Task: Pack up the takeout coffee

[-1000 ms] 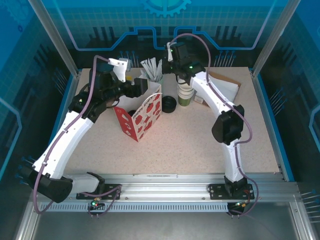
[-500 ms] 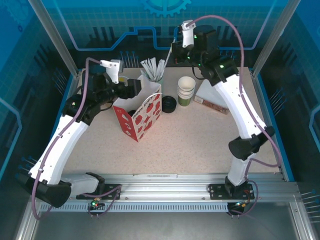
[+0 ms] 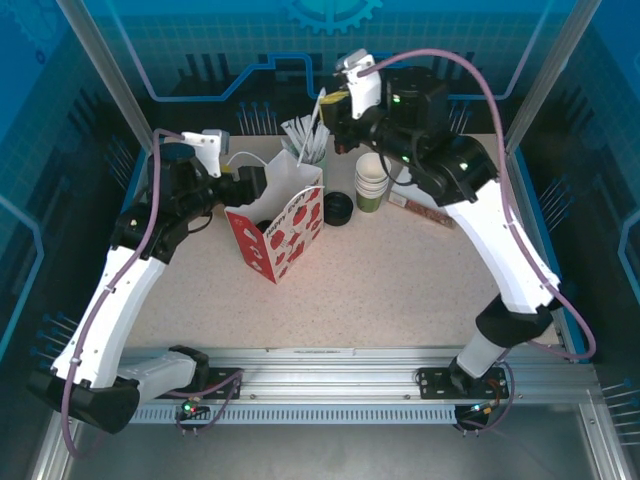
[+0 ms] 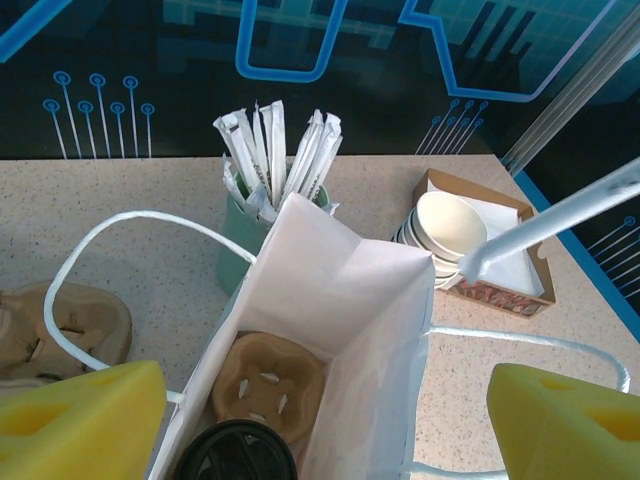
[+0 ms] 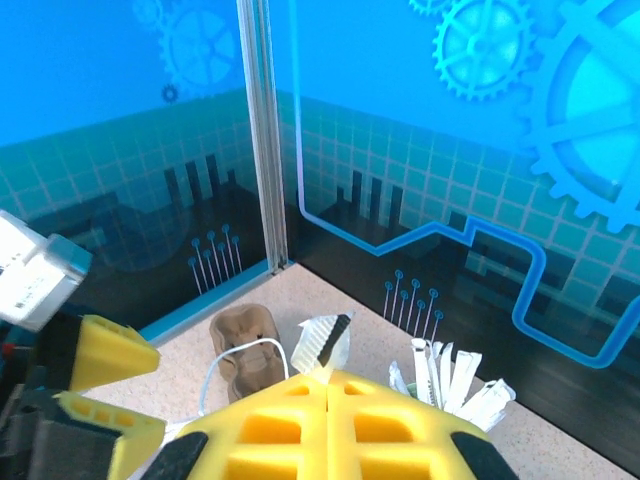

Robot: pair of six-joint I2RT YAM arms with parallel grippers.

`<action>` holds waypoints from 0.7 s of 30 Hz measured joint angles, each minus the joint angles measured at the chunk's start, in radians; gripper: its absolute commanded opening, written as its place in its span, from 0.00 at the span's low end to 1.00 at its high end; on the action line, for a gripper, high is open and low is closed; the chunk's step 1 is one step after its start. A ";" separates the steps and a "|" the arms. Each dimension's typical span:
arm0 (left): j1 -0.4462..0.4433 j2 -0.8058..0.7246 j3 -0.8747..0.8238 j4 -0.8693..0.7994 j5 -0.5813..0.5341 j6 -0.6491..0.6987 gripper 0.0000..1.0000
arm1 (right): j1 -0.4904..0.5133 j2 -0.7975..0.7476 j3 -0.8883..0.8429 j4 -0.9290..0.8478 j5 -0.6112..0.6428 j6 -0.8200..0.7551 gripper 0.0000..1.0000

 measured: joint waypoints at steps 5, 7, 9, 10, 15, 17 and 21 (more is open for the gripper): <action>0.000 -0.013 -0.003 0.001 0.000 0.000 0.85 | 0.000 0.163 0.085 -0.018 -0.007 -0.008 0.07; 0.001 -0.024 -0.010 0.002 -0.001 0.000 0.85 | 0.000 0.214 0.091 -0.023 -0.009 -0.008 0.07; 0.001 -0.032 -0.018 0.002 -0.001 0.000 0.85 | 0.000 0.253 0.087 -0.028 -0.009 -0.007 0.08; 0.001 -0.035 -0.024 0.002 0.000 0.000 0.85 | 0.000 0.265 0.075 -0.026 -0.010 -0.007 0.09; 0.001 -0.043 -0.057 0.003 0.023 -0.011 0.84 | 0.000 0.297 -0.024 -0.016 -0.025 0.000 0.18; 0.001 -0.046 -0.065 0.005 0.042 -0.024 0.84 | 0.000 0.312 -0.040 -0.017 -0.032 0.001 0.25; 0.001 -0.060 -0.078 0.026 0.088 -0.047 0.83 | 0.000 0.315 -0.061 -0.023 -0.035 -0.001 0.41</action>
